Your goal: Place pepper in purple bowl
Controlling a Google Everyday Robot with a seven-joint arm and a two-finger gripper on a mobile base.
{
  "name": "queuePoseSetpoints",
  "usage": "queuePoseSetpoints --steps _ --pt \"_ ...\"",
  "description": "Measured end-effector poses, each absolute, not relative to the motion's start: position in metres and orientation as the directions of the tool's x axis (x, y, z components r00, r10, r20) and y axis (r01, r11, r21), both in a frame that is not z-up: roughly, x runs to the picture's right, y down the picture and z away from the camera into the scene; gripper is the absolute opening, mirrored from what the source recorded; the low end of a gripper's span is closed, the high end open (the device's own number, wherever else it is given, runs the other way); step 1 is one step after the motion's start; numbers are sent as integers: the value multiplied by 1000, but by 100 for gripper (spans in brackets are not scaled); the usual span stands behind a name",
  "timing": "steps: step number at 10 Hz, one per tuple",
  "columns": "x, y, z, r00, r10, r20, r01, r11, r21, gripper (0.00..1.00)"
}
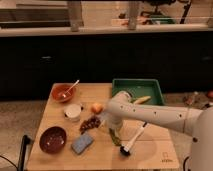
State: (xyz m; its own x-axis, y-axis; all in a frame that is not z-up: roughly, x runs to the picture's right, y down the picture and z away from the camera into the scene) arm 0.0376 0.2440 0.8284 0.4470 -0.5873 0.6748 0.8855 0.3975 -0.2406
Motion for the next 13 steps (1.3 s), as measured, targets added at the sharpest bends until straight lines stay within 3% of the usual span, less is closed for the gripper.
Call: queuePoseSetpoints --steps 8,11,13 --pt "39 243 826 437 -589 680 890 391 -233 1" --pt "37 240 815 436 -591 679 889 401 -221 0" --pt "33 227 789 439 -599 670 882 430 -193 0"
